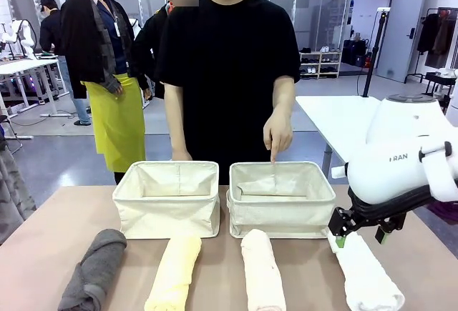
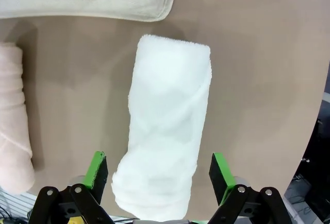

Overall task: Divide the towels into two baskets.
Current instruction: Pick up one hotel-folded towel and place it in the Fabric basket indicated by the person.

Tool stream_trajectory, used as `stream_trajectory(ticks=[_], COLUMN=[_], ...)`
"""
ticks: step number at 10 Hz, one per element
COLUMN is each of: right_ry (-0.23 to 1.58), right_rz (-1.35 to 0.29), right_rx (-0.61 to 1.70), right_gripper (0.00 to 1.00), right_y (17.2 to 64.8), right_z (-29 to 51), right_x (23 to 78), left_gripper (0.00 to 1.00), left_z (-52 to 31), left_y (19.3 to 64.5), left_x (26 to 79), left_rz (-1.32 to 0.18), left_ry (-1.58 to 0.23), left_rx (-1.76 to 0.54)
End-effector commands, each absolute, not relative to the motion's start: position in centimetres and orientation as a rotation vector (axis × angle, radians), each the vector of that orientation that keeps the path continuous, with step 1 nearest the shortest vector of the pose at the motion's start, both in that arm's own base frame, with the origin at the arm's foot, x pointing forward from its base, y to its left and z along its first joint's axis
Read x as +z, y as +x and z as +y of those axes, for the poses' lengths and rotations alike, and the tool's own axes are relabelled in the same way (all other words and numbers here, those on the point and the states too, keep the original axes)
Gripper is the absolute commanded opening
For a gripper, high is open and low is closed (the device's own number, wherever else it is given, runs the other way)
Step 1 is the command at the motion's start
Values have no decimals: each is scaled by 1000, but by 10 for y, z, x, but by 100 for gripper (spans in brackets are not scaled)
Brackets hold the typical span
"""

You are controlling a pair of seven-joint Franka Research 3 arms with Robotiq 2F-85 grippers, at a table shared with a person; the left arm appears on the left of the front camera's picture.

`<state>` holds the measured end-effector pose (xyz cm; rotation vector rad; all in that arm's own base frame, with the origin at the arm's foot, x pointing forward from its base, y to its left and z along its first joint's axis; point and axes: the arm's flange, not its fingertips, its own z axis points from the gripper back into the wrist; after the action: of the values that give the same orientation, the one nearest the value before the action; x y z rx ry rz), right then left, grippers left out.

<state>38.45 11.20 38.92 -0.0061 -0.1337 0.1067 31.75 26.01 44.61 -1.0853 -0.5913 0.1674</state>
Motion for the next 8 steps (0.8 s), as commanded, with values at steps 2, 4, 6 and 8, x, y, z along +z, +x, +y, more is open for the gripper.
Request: stream_trajectory(ticks=[2, 4, 6, 8], right_ry=[-17, -53, -69, -34], right_rz=[-153, -141, -149, -138], right_rx=[30, 35, 1, -24], right_gripper=[100, 100, 100, 100], right_y=[350, 348, 348, 346], right_z=[106, 106, 102, 100], right_x=[344, 333, 325, 312], left_gripper=[100, 100, 100, 100], left_z=[262, 262, 262, 262], left_y=[316, 316, 316, 316], left_x=[448, 448, 448, 448], left_rz=[-602, -602, -602, -602], left_ry=[-1094, -1094, -1094, -1094], left_rx=[162, 162, 162, 162])
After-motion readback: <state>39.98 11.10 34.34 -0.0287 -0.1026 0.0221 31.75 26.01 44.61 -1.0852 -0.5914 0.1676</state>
